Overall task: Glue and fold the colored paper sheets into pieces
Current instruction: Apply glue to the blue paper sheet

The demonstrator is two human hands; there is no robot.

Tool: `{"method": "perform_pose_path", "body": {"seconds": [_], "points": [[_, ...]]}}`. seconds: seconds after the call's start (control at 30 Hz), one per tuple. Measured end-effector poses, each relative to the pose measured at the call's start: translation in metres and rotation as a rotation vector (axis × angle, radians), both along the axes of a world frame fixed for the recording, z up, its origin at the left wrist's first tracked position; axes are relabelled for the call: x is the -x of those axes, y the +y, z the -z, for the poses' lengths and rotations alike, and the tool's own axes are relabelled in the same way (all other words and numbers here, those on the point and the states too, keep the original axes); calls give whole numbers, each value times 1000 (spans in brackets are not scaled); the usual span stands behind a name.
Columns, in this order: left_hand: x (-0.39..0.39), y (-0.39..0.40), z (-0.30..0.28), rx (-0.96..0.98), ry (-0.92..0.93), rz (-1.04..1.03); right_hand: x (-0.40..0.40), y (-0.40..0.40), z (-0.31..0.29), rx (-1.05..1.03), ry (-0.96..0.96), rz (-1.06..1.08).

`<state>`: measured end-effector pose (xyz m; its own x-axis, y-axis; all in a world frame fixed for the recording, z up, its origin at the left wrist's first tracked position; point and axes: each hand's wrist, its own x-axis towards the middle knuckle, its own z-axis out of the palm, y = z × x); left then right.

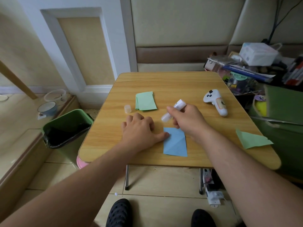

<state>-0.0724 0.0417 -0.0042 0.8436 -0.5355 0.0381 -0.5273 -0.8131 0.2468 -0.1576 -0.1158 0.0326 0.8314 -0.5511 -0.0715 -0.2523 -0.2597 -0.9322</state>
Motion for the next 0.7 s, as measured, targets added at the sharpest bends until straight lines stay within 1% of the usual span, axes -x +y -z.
{"method": "perform_pose_path", "body": {"seconds": [0.1,0.2,0.3,0.37,0.4,0.43,0.47,0.53,0.57,0.6,0.63,0.7], "points": [[1,0,0,11,1,-4,0,-4,-7,-313,-44,51],[0,1,-1,31,20,-1,3,-9,-13,-600,-69,31],[0,1,-4,63,50,-4,6,-8,-17,-737,-93,-6],[-1,1,-5,63,53,0,8,-7,-19,-772,-109,-26],[0,1,-4,64,53,-1,8,-7,-18,-754,-110,-32],[0,1,-4,67,53,-5,9,-6,-17,-674,-102,-37],[0,1,-4,68,50,-7,9,-6,-15,-493,-72,-40],[0,1,-3,63,37,-5,12,-4,-7,19,55,-41],[0,0,-3,61,31,-4,11,-4,-1,198,96,-41],[0,1,-2,65,28,-4,10,-4,3,245,107,-37],[0,1,-2,71,27,-3,9,-4,6,199,96,-27],[0,1,-1,80,29,4,4,-7,7,-3,42,1]]}}
